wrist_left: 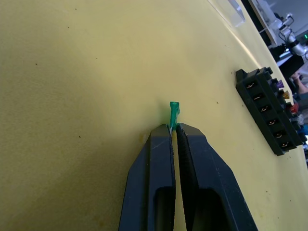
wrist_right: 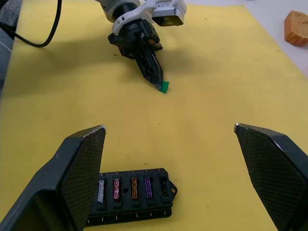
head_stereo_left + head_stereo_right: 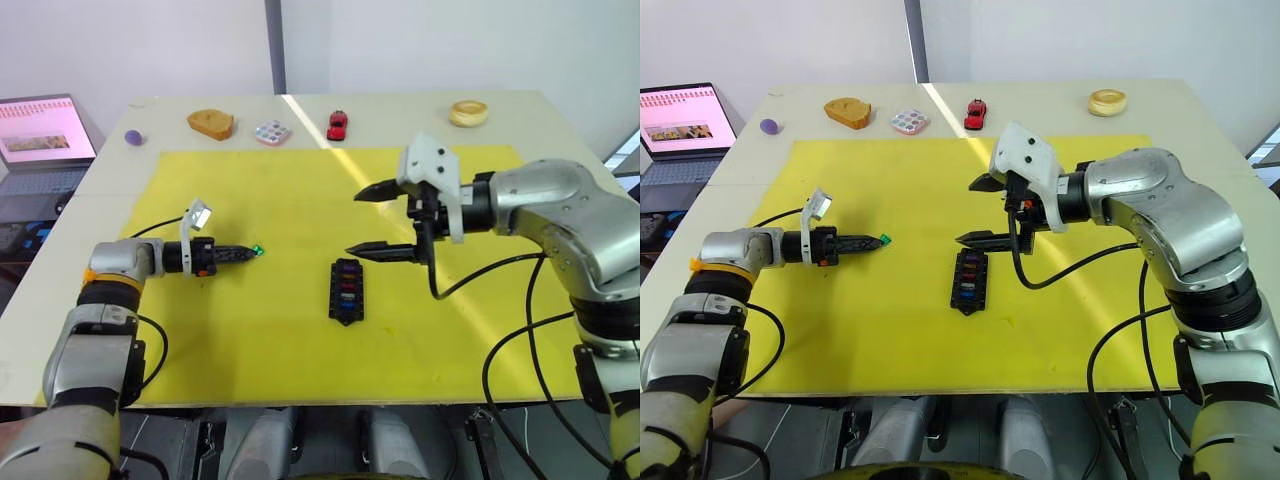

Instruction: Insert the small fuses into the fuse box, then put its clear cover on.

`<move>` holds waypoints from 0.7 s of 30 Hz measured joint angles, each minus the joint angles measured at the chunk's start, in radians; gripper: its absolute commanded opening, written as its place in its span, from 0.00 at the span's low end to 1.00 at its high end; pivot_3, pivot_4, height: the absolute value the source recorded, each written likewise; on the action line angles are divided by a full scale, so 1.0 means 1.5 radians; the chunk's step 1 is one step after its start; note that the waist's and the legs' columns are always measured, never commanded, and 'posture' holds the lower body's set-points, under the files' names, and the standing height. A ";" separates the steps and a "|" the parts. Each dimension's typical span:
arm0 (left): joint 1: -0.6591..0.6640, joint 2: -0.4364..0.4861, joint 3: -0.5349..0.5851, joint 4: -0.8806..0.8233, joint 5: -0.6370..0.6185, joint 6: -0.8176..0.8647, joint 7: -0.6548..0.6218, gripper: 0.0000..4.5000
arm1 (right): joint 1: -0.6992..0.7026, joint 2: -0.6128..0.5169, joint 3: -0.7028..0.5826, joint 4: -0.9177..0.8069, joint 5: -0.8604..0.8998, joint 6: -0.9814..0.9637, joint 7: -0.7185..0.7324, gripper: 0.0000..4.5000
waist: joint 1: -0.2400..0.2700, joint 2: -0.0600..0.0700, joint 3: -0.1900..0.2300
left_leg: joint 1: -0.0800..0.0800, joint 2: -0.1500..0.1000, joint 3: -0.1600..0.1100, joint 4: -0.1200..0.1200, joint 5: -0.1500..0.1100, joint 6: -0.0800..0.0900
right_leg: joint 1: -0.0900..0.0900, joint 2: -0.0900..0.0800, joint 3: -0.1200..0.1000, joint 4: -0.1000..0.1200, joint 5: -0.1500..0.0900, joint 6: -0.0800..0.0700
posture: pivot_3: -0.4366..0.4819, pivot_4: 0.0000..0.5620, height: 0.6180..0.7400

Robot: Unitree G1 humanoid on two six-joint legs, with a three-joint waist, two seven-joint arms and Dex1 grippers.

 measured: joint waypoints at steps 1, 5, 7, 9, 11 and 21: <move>0.000 0.000 0.000 0.000 0.000 0.000 0.000 0.03 | 0.000 0.000 0.000 0.001 0.000 -0.001 0.000 1.00 | 0.000 0.000 0.000 | 0.000 0.000 0.000 0.000 0.000 0.000 | 0.000 0.000 0.000 0.000 0.000 0.000 | 0.48 0.27 1.00; 0.000 0.000 0.002 0.000 0.001 0.000 0.003 0.03 | 0.000 0.000 0.000 0.004 -0.001 -0.003 -0.003 1.00 | 0.000 0.000 0.000 | 0.000 0.000 0.000 0.000 0.000 0.000 | 0.000 0.000 0.000 0.000 0.000 0.000 | 0.48 0.27 1.00; 0.000 0.000 0.003 0.000 0.000 -0.001 0.004 0.03 | 0.000 0.000 0.000 0.004 -0.001 -0.006 -0.003 1.00 | 0.000 0.000 0.000 | 0.000 0.000 0.000 0.000 0.000 0.000 | 0.000 0.000 0.000 0.000 0.000 0.000 | 0.48 0.27 1.00; 0.000 0.000 0.004 0.000 0.000 0.000 0.005 0.03 | 0.000 0.000 0.000 0.005 -0.002 -0.008 -0.004 1.00 | 0.000 0.000 0.000 | 0.000 0.000 0.000 0.000 0.000 0.000 | 0.000 0.000 0.000 0.000 0.000 0.000 | 0.48 0.27 1.00; 0.000 0.000 0.010 0.000 -0.002 0.002 0.007 0.03 | 0.000 0.000 0.003 0.005 -0.004 -0.012 -0.004 1.00 | -0.001 0.000 0.000 | 0.000 0.000 0.000 0.000 0.000 0.000 | 0.000 0.000 0.000 0.000 0.000 0.000 | 0.48 0.27 1.00; 0.113 0.029 0.069 -0.342 -0.125 0.114 0.010 0.03 | -0.028 0.023 -0.011 0.014 0.078 0.143 -0.016 1.00 | -0.014 0.000 0.000 | -0.001 0.000 -0.001 -0.001 0.000 0.000 | -0.001 0.000 0.000 0.000 0.000 0.000 | 0.48 0.27 1.00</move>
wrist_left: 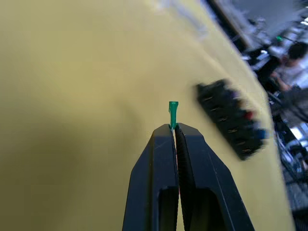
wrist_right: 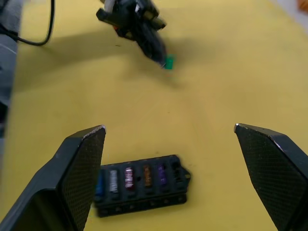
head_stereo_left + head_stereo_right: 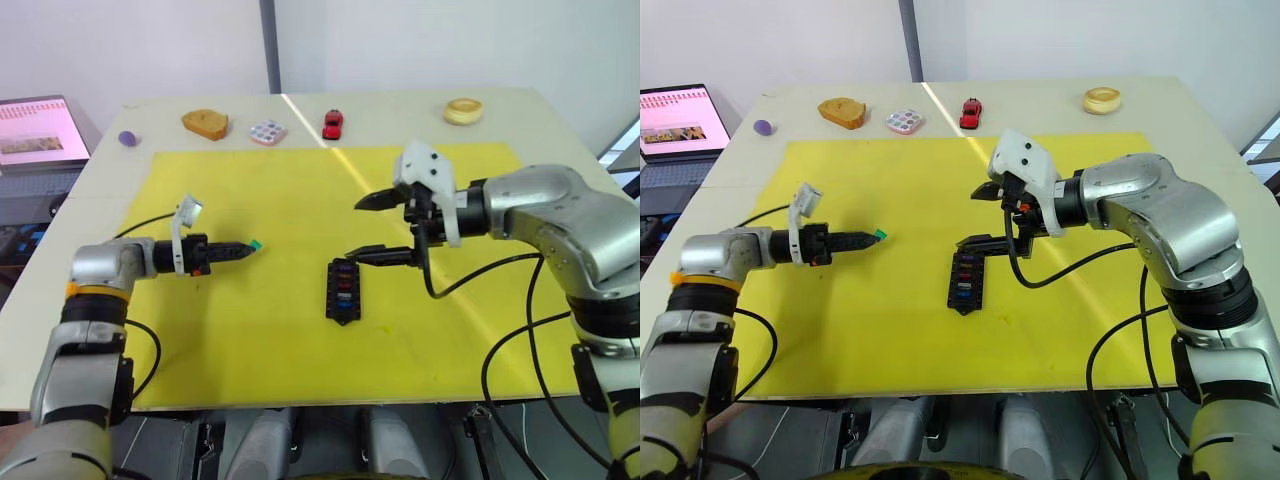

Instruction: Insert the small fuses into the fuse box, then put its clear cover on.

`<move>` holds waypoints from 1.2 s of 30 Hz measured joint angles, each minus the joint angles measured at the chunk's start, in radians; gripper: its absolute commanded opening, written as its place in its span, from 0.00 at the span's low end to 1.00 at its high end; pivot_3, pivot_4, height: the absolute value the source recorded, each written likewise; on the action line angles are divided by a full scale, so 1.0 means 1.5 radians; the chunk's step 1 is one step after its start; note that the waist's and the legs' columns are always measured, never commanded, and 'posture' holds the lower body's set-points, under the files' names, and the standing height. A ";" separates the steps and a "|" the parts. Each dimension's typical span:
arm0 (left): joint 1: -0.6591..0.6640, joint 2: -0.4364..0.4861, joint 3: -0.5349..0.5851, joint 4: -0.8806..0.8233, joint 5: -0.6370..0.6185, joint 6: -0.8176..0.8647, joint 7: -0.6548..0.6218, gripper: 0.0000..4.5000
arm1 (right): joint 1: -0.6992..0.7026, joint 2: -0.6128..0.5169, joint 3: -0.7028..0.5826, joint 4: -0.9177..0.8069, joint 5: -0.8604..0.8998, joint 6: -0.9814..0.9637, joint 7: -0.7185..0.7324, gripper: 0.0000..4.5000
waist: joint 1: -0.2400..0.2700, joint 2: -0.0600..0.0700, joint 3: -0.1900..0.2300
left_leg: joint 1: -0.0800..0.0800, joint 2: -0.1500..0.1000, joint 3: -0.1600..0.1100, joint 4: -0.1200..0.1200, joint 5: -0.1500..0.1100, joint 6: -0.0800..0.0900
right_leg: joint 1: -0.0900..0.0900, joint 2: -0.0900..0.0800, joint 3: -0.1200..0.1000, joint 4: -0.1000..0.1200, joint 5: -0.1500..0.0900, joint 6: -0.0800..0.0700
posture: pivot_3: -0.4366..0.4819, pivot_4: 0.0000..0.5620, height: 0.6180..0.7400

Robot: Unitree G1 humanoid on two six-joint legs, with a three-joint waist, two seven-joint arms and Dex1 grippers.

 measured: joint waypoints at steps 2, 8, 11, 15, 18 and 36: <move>0.011 0.001 0.012 -0.101 -0.045 0.038 0.014 0.03 | -0.021 0.009 -0.023 0.009 0.039 0.052 -0.005 1.00 | -0.001 0.000 0.000 | 0.000 0.000 0.000 0.000 0.000 0.000 | 0.000 0.000 0.000 0.000 0.000 0.000 | 0.48 0.27 1.00; 0.021 -0.032 0.045 -0.318 -0.184 0.105 0.085 0.03 | -0.066 0.039 -0.088 0.055 0.137 0.187 -0.027 1.00 | -0.001 0.000 0.000 | 0.001 0.000 0.000 0.000 0.000 0.000 | 0.001 0.000 0.000 0.000 0.000 0.000 | 0.48 0.27 1.00; 0.021 -0.042 0.045 -0.349 -0.225 0.119 0.124 0.01 | -0.083 0.061 -0.107 0.064 0.167 0.222 -0.043 0.94 | -0.002 0.000 0.000 | 0.001 0.000 0.000 0.000 0.000 0.000 | 0.001 0.000 0.000 0.000 0.000 0.000 | 0.48 0.27 1.00; 0.023 -0.046 0.045 -0.364 -0.253 0.119 0.159 0.00 | -0.096 0.088 -0.134 0.071 0.200 0.253 -0.069 0.70 | -0.001 0.000 0.000 | 0.001 0.000 0.000 0.000 0.000 0.000 | 0.001 0.000 0.000 0.000 0.000 0.000 | 0.48 0.27 1.00; 0.026 -0.049 0.045 -0.370 -0.271 0.119 0.179 0.00 | -0.096 0.113 -0.142 0.072 0.221 0.273 -0.093 0.70 | 0.000 0.000 0.000 | 0.001 0.000 0.000 0.000 0.000 0.000 | 0.001 0.000 0.000 0.000 0.000 0.000 | 0.48 0.27 1.00; 0.024 -0.030 0.030 -0.378 -0.303 0.111 0.197 0.00 | -0.099 0.136 -0.157 0.082 0.251 0.287 -0.145 0.22 | -0.001 0.000 0.000 | 0.001 0.000 0.000 0.000 0.000 0.000 | 0.001 0.000 0.000 0.000 0.000 0.000 | 0.48 0.27 1.00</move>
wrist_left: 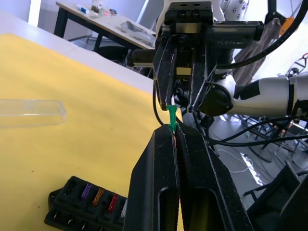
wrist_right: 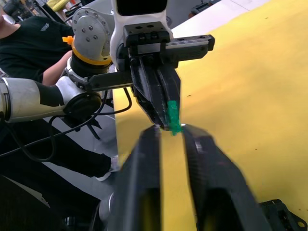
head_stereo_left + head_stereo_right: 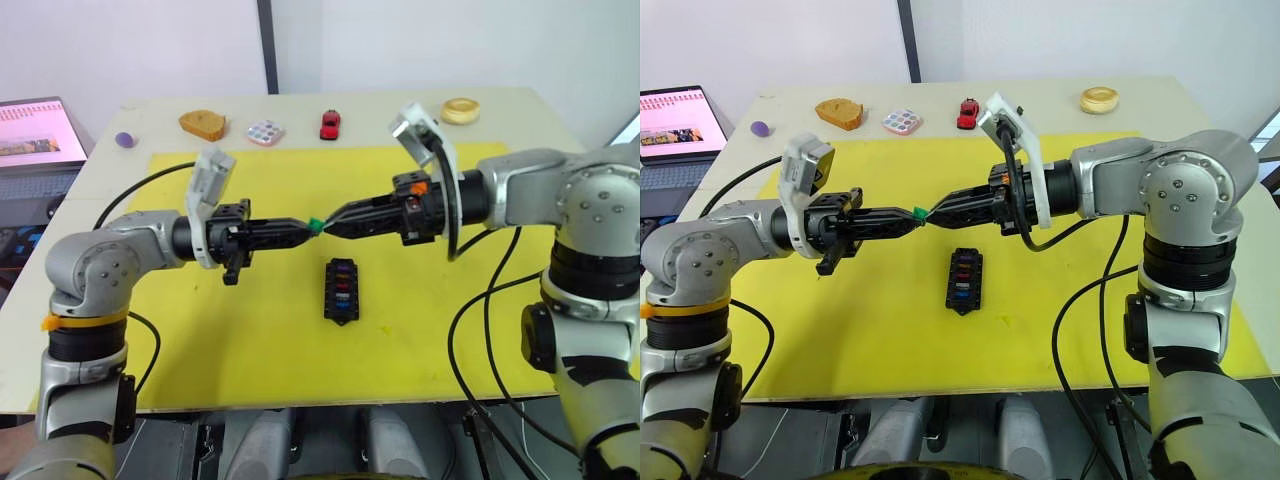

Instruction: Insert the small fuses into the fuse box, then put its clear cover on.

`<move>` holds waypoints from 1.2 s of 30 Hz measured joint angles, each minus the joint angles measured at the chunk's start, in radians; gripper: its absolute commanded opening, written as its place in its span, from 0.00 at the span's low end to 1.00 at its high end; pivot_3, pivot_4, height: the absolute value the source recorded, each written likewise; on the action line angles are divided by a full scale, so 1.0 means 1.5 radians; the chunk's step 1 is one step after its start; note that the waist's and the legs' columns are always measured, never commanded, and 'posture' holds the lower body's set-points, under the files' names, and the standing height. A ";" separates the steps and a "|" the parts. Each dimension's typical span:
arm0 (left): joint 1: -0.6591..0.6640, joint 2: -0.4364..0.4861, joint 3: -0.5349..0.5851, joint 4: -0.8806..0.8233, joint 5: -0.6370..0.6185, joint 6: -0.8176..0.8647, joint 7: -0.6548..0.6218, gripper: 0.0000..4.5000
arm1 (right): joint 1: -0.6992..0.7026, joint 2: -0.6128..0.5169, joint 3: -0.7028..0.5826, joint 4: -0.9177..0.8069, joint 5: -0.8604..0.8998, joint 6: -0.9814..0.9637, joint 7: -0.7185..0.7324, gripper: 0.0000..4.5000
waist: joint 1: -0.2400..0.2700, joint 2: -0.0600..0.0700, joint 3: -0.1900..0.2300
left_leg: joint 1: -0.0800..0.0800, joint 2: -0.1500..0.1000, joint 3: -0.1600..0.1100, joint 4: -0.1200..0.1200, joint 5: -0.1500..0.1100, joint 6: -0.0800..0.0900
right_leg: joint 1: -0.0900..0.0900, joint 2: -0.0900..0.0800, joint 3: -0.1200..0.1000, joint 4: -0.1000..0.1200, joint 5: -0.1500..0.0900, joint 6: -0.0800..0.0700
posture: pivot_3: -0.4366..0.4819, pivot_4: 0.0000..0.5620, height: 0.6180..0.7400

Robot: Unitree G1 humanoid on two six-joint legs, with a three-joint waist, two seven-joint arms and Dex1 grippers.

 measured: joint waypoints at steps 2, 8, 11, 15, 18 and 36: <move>0.000 0.000 0.000 0.000 0.000 -0.004 0.000 0.00 | 0.000 0.000 0.001 0.000 0.000 0.000 0.000 0.22 | 0.000 0.000 0.000 | 0.000 0.000 0.000 0.000 0.000 0.000 | 0.000 0.000 0.000 0.000 0.000 0.000 | 0.48 0.27 1.00; 0.000 0.001 -0.002 0.000 0.000 -0.009 0.001 0.00 | 0.000 0.000 0.016 0.000 -0.001 -0.013 -0.001 0.22 | 0.000 0.000 0.000 | 0.000 0.000 0.000 0.000 0.000 0.000 | 0.000 0.000 0.000 0.000 0.000 0.000 | 0.48 0.27 1.00; 0.000 0.006 -0.006 0.000 0.000 -0.011 0.001 0.00 | 0.000 -0.004 0.026 -0.001 -0.003 -0.027 0.001 0.22 | 0.000 0.000 0.000 | 0.000 0.000 0.000 0.000 0.000 0.000 | 0.000 0.000 0.000 0.000 0.000 0.000 | 0.48 0.27 1.00; 0.000 0.034 -0.017 0.015 0.014 -0.024 -0.003 0.00 | 0.015 -0.038 0.049 -0.016 -0.019 -0.067 0.012 0.22 | 0.000 0.000 0.000 | 0.000 0.000 0.000 0.000 0.000 0.000 | 0.000 0.000 0.000 0.000 0.000 0.000 | 0.48 0.27 1.00; 0.000 0.065 -0.017 0.057 0.041 -0.042 -0.006 0.00 | 0.037 -0.075 0.062 -0.037 -0.039 -0.111 0.029 0.22 | 0.000 0.000 0.000 | 0.000 0.000 0.000 0.000 0.000 0.000 | 0.000 0.000 0.000 0.000 0.000 0.000 | 0.48 0.27 1.00; 0.045 0.075 -0.050 0.290 0.122 0.015 -0.013 0.49 | 0.148 -0.239 0.168 -0.098 -0.288 -0.446 0.157 0.71 | 0.001 0.000 0.000 | 0.000 0.000 0.000 -0.001 0.000 0.000 | -0.001 0.000 0.000 -0.001 0.000 0.000 | 0.48 0.27 1.00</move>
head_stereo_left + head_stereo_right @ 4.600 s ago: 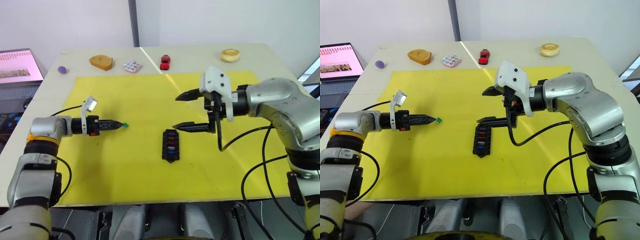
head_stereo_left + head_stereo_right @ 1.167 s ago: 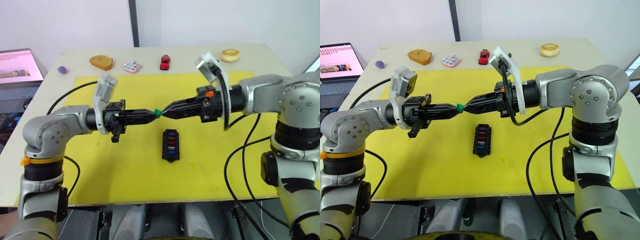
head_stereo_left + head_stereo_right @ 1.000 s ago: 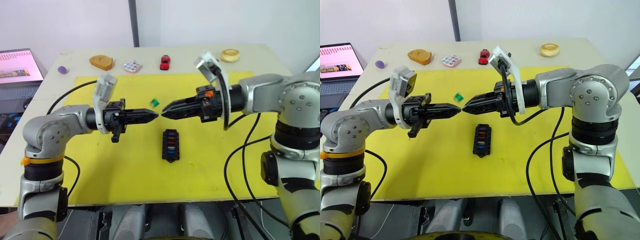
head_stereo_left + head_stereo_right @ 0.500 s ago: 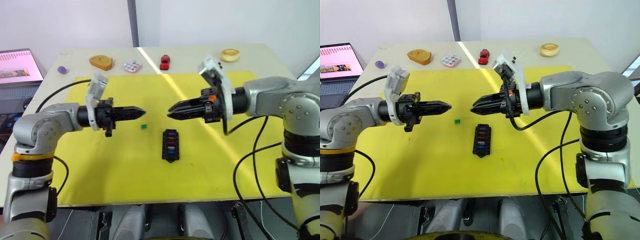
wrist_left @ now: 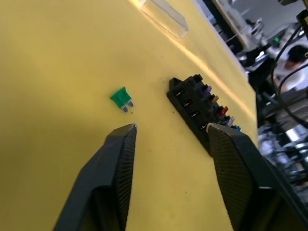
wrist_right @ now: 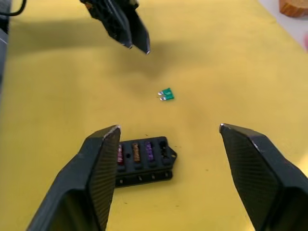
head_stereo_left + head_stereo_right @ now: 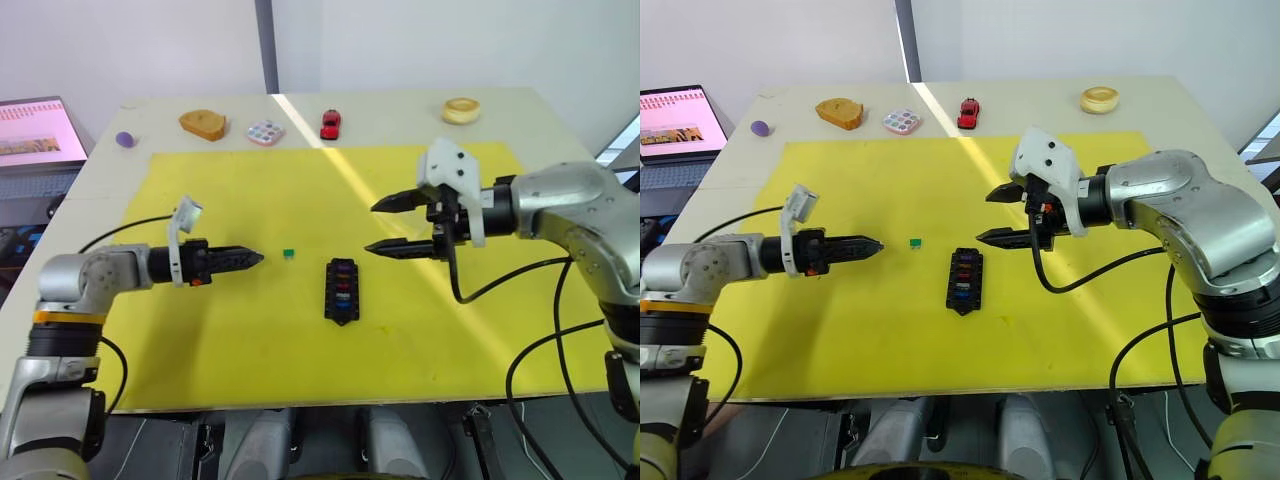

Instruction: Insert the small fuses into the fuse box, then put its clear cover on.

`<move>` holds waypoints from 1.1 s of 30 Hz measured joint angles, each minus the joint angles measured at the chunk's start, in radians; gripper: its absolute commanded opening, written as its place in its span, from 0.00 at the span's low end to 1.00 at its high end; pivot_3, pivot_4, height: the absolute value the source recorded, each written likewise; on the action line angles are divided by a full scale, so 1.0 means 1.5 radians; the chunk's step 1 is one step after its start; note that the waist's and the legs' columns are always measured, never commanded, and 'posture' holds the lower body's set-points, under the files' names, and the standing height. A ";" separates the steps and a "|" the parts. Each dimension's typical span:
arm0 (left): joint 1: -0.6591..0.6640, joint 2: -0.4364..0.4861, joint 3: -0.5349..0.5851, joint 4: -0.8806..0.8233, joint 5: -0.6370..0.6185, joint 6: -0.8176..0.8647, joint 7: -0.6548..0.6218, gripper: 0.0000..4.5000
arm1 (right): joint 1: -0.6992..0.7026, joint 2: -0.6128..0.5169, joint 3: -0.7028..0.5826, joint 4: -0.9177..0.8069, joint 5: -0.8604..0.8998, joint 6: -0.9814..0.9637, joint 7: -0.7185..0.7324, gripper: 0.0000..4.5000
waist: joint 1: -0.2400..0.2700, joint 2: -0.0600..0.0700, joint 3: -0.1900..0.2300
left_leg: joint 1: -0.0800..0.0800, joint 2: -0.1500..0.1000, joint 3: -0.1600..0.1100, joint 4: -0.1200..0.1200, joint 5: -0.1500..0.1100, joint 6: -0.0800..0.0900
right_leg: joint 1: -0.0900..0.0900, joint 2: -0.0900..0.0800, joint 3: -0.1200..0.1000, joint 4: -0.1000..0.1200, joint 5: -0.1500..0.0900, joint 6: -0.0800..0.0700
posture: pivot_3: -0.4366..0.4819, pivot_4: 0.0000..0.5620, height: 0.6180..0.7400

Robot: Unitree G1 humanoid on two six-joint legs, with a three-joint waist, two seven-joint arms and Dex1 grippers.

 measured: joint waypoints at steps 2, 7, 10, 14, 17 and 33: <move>-0.014 -0.021 0.001 0.032 -0.002 0.026 0.016 0.49 | 0.000 0.002 0.008 0.000 -0.010 -0.004 0.000 0.71 | 0.000 0.000 0.000 | 0.000 0.000 0.000 0.000 0.000 0.000 | 0.000 0.000 0.000 0.000 0.000 0.000 | 0.48 0.27 1.00; -0.061 -0.061 0.014 0.107 -0.009 0.076 0.047 0.49 | -0.001 0.006 0.015 0.000 -0.026 -0.013 0.002 0.71 | 0.000 0.000 0.000 | 0.000 0.000 0.000 0.000 0.000 0.000 | 0.000 0.000 0.000 0.000 0.000 0.000 | 0.48 0.27 1.00; -0.083 -0.081 0.025 0.160 -0.008 0.095 0.065 0.49 | -0.002 0.010 0.016 0.000 -0.029 -0.013 0.003 0.71 | -0.001 0.000 0.000 | 0.000 0.000 0.000 0.000 0.000 0.000 | 0.000 0.000 0.000 0.000 0.000 0.000 | 0.48 0.27 1.00; -0.092 -0.100 0.026 0.191 -0.002 0.110 0.074 0.49 | -0.004 0.015 0.017 0.000 -0.033 -0.010 0.001 0.71 | 0.000 0.000 0.000 | 0.000 0.000 0.000 0.000 0.000 0.000 | 0.000 0.000 0.000 0.000 0.000 0.000 | 0.48 0.27 1.00; -0.103 -0.120 0.025 0.198 0.009 0.108 0.083 0.49 | -0.008 0.027 0.017 0.000 -0.033 -0.004 -0.003 0.71 | 0.002 0.000 0.000 | 0.000 0.000 0.000 0.001 0.000 0.000 | 0.001 0.000 0.000 0.000 0.000 0.000 | 0.48 0.27 1.00; -0.134 -0.161 0.024 0.256 0.056 0.072 0.082 0.49 | -0.014 0.031 0.014 -0.007 -0.032 0.028 -0.017 0.71 | 0.015 0.000 0.000 | 0.001 0.000 0.000 0.002 0.000 0.000 | 0.001 0.000 0.000 0.000 0.000 0.000 | 0.48 0.27 1.00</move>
